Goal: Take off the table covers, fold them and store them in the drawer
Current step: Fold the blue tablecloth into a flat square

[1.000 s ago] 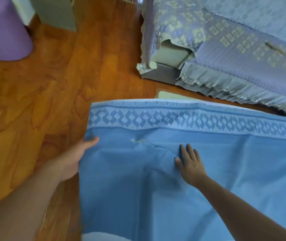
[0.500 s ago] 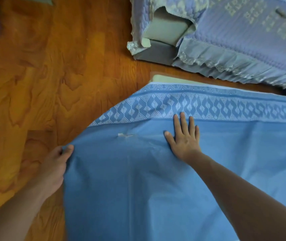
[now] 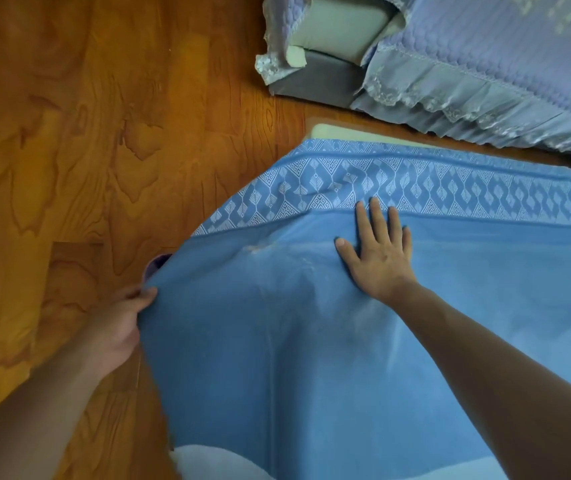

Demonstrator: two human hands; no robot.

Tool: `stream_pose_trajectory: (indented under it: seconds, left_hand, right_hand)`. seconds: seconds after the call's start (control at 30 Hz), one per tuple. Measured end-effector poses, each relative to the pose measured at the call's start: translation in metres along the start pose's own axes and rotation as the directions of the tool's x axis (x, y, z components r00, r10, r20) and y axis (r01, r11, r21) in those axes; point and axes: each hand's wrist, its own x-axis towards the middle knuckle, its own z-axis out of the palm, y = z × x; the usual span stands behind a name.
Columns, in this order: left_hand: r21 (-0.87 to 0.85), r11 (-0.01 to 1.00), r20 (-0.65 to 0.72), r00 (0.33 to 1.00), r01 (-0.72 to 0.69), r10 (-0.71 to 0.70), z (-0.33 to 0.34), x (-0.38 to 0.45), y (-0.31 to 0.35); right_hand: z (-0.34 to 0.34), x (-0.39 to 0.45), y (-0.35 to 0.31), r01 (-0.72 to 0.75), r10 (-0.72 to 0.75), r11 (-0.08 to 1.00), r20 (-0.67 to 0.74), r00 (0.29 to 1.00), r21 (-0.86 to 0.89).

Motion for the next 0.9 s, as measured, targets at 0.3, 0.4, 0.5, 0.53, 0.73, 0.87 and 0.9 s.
stream_pose_trajectory:
  seconds: [0.3, 0.4, 0.5, 0.53, 0.73, 0.87, 0.9]
  left_hand:
    - [-0.082, 0.996, 0.171, 0.984, -0.026, 0.04, -0.022, -0.014, 0.001]
    - [0.396, 0.891, 0.261, 0.903, 0.222, -0.341, -0.044, -0.031, -0.05]
    - [0.481, 0.843, 0.136, 0.93, 0.24, -0.342, -0.05, -0.054, -0.1]
    - [0.383, 0.894, 0.108, 0.949, 0.234, -0.295, -0.047, -0.062, -0.108]
    - [-0.062, 0.996, -0.008, 0.998, 0.06, -0.061, -0.039, -0.095, -0.096]
    - [0.043, 0.995, -0.069, 0.993, -0.092, 0.095, -0.047, -0.118, -0.063]
    - [0.025, 0.996, -0.045, 0.996, -0.082, 0.083, -0.049, -0.124, -0.056]
  right_hand:
    - [0.005, -0.122, -0.023, 0.235, -0.201, 0.967, -0.275, 0.94, 0.099]
    - [0.038, -0.208, -0.031, 0.189, -0.174, 0.98, -0.203, 0.964, 0.056]
    - [0.065, -0.275, -0.02, -0.028, 0.049, 0.993, -0.195, 0.979, 0.111]
    - [0.072, -0.296, -0.013, -0.106, 0.136, 0.983, -0.209, 0.968, 0.148]
    - [0.106, -0.422, -0.007, -0.568, 0.811, 0.419, -0.01, 0.586, 0.708]
    - [0.114, -0.451, -0.051, -0.497, 0.726, -0.497, 0.655, 0.21, 0.711]
    - [0.113, -0.454, -0.061, -0.45, 0.591, -0.668, 0.79, 0.162, 0.593]
